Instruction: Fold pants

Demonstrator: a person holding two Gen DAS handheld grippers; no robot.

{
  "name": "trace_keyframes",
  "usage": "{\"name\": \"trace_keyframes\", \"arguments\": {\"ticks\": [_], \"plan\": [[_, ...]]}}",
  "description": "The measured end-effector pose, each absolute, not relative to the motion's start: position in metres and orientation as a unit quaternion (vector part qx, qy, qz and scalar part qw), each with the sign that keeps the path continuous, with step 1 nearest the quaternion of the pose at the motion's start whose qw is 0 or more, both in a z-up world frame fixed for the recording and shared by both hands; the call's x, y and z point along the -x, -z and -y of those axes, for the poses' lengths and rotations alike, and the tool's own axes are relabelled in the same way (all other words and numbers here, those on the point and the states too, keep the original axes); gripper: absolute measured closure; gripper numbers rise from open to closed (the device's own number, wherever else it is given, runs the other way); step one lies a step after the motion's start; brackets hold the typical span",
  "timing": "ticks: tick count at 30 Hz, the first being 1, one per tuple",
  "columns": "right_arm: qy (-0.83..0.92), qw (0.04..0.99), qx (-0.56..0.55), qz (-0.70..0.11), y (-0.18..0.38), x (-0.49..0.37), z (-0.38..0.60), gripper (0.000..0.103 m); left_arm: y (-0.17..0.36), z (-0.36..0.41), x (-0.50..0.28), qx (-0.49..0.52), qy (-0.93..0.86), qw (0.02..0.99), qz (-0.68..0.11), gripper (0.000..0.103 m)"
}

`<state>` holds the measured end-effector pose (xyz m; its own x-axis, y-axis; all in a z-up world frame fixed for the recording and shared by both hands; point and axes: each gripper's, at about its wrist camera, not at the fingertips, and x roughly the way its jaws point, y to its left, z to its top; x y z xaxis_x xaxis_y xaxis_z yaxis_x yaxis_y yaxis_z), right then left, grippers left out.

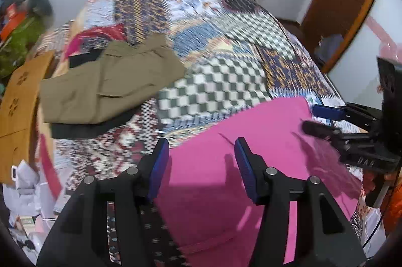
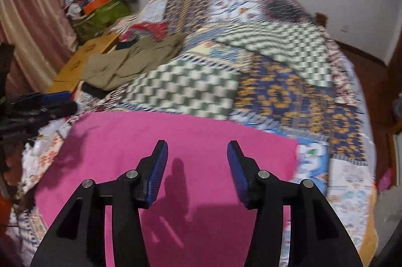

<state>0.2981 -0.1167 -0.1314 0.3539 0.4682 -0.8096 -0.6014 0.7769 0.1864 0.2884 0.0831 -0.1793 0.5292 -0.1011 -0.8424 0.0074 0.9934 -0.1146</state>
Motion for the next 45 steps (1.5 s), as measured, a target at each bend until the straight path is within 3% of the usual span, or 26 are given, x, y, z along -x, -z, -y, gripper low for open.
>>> {"name": "trace_keyframes", "arguments": {"ticks": [4,6,7,8,13,23,32,45], "plan": [[-0.353,0.789,0.091,-0.495,0.153,-0.294,0.089,0.058,0.211,-0.063,-0.297,0.017,0.04,0.85,-0.525,0.046],[-0.354,0.783,0.106,-0.5,0.161,-0.289,0.085,0.057,0.215,-0.062,-0.293,-0.003,0.028,0.856,-0.517,0.031],[-0.35,0.788,0.108,-0.495,0.163,-0.286,0.086,0.051,0.215,-0.062,-0.292,-0.009,0.023,0.857,-0.515,0.029],[-0.345,0.79,0.109,-0.494,0.164,-0.284,0.089,0.045,0.214,-0.064,-0.292,-0.008,0.025,0.856,-0.517,0.028],[-0.34,0.79,0.087,-0.502,0.167,-0.273,0.114,0.037,0.212,-0.069,-0.278,-0.005,0.026,0.852,-0.523,0.024],[-0.305,0.809,0.051,-0.5,0.162,-0.229,0.162,0.036,0.204,-0.062,-0.229,-0.022,-0.002,0.866,-0.5,0.022],[-0.269,0.822,0.037,-0.501,0.155,-0.197,0.189,0.032,0.2,-0.064,-0.193,-0.011,-0.028,0.871,-0.491,0.01],[-0.262,0.838,0.08,-0.472,0.131,-0.17,0.184,0.032,0.191,-0.075,-0.154,0.008,-0.059,0.868,-0.493,0.01]]}}
